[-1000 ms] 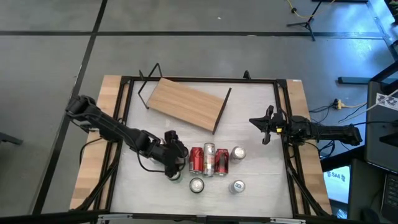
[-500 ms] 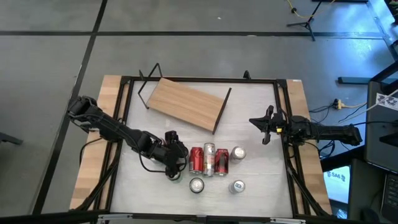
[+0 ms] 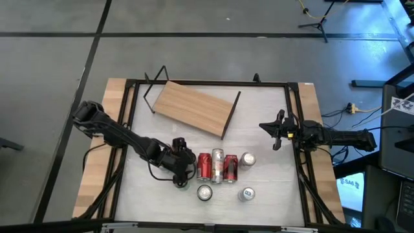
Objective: Place canned beverage on shelf
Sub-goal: Put the left white yellow soda can on the shelf
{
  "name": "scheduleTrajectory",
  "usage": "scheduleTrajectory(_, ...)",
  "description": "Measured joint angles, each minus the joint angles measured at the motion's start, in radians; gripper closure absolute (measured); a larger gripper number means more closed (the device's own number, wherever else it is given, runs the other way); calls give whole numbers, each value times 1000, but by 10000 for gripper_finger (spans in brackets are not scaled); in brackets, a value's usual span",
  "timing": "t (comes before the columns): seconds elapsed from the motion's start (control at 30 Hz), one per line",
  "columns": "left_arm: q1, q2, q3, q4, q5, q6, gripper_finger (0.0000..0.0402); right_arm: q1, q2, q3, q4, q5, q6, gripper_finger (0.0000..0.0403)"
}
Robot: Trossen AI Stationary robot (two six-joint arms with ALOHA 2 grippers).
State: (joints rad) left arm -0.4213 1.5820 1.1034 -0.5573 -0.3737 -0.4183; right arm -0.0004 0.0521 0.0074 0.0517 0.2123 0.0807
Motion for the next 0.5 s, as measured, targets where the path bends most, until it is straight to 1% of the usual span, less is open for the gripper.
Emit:
scheduleTrajectory(0.1,0,3,0,0,-5,4,27,0,0,0,0,0,0,397)
scheduleTrajectory(0.23,0,3,0,1,-15,3,57,0,0,0,0,0,0,397)
scheduleTrajectory(0.5,0,3,0,4,-35,2,133,0,0,0,0,0,0,397)
